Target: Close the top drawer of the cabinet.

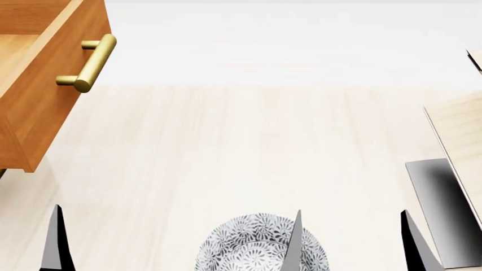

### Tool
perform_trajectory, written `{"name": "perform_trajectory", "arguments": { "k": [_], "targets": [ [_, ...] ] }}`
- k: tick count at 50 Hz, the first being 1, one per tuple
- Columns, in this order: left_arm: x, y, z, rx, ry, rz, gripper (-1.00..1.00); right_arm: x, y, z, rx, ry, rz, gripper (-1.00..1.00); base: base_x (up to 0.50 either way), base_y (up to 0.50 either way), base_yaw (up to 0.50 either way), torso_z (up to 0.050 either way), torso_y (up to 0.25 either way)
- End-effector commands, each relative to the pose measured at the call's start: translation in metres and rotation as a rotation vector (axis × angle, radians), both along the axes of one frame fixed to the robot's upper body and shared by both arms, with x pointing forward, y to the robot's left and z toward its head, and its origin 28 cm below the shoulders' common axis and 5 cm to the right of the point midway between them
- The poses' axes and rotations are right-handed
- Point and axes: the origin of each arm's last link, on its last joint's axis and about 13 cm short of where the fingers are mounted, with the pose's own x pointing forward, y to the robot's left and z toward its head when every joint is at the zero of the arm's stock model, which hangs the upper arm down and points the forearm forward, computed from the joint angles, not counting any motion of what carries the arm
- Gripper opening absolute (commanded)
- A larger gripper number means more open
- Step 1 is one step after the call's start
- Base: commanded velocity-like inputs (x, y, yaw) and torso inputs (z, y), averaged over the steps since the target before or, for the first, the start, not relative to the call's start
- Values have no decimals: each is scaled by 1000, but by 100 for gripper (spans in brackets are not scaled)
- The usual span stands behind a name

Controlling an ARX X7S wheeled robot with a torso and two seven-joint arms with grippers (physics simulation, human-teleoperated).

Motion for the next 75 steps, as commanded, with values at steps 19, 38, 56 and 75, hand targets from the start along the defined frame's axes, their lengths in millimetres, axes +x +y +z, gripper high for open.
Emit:
{"name": "perform_trajectory", "arguments": {
  "k": [19, 38, 56, 75],
  "targets": [
    [24, -36, 49, 106, -105, -101, 100, 2, -3, -6, 14, 24, -2, 100, 0, 0, 0, 0, 0],
    [101, -67, 74, 175, -57, -122, 100, 4, -6, -9, 26, 28, -7, 100, 0, 0, 0, 0, 0],
    [171, -101, 71, 166, 148, -322, 100, 7, -8, -12, 32, 39, -7, 100, 0, 0, 0, 0, 0],
    [222, -109, 64, 219, 144, -263, 100, 9, -10, -17, 24, 53, -5, 100, 0, 0, 0, 0, 0]
  ]
}}
